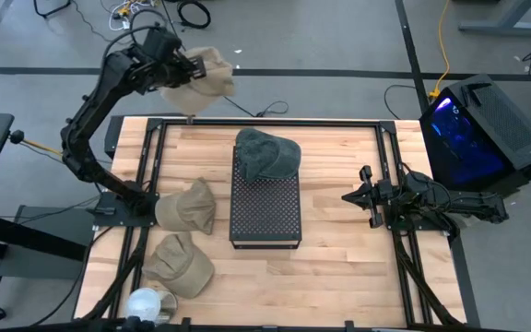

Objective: Pick & Place hat
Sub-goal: Put the top brown cap on the shelf

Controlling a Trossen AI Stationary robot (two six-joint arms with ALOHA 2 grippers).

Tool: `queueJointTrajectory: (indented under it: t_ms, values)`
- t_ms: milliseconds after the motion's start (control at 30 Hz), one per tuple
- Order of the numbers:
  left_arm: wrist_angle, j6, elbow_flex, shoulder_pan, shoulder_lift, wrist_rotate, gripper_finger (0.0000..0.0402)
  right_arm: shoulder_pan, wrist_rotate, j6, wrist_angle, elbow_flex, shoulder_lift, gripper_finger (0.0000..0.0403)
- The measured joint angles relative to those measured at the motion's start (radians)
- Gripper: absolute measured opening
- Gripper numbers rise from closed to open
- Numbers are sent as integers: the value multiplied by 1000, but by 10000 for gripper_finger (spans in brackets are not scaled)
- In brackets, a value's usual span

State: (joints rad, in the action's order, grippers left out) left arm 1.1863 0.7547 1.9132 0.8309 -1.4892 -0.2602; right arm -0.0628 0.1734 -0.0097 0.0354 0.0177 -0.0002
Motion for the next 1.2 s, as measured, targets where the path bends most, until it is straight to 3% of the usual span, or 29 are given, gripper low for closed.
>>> queueJointTrajectory:
  t_ms: [533,1200]
  values:
    - [-4,-73,171,-157,0,64,2,0,0,0,0,0,0,7]
    - [-12,-59,184,-475,13,55,2,0,0,0,0,0,0,7]
